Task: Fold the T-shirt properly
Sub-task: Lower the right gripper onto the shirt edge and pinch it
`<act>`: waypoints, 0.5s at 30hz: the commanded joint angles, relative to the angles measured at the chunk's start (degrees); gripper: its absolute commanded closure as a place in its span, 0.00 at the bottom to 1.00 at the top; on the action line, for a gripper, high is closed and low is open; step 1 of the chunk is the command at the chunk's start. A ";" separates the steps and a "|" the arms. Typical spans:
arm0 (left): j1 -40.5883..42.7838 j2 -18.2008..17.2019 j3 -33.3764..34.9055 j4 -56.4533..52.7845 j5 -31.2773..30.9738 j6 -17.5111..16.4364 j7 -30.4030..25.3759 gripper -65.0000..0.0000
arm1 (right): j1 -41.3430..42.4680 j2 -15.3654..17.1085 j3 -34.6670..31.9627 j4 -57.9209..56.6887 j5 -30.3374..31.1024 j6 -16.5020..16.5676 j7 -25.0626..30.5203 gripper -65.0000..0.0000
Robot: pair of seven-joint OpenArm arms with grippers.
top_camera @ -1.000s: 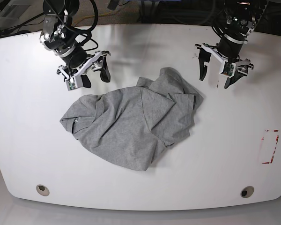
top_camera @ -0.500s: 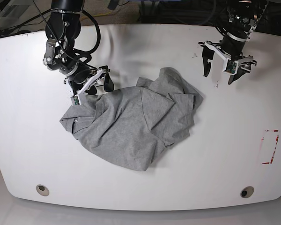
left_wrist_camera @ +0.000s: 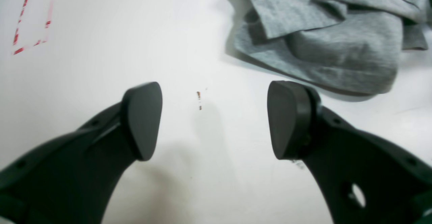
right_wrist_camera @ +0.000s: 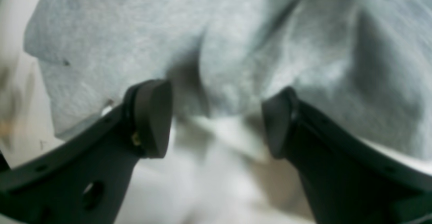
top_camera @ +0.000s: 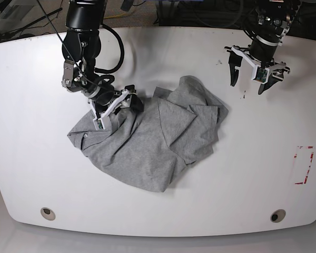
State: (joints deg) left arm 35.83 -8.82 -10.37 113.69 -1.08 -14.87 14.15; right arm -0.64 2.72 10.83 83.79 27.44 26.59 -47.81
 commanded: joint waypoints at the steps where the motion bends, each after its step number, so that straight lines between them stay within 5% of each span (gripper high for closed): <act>1: -0.01 -0.19 -0.13 1.08 -0.28 0.24 -1.27 0.31 | 0.86 -0.57 0.20 -0.14 0.12 -0.08 -0.06 0.39; 4: -0.10 -0.19 -0.13 1.08 -0.28 0.24 -1.19 0.31 | 1.48 -0.74 0.20 -0.14 0.12 -0.08 0.03 0.40; 10: -0.19 -0.19 -0.13 0.99 -0.19 0.24 -1.19 0.31 | 1.66 -0.66 0.20 -0.32 0.12 -0.08 2.49 0.67; 15: -0.27 -0.19 -0.13 0.99 -0.19 0.24 -1.19 0.31 | 1.66 -0.39 0.20 -0.14 0.21 -0.08 2.76 0.69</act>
State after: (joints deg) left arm 35.53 -8.80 -10.35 113.67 -1.08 -14.87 14.17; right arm -0.01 1.96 10.92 82.59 26.81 25.96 -46.48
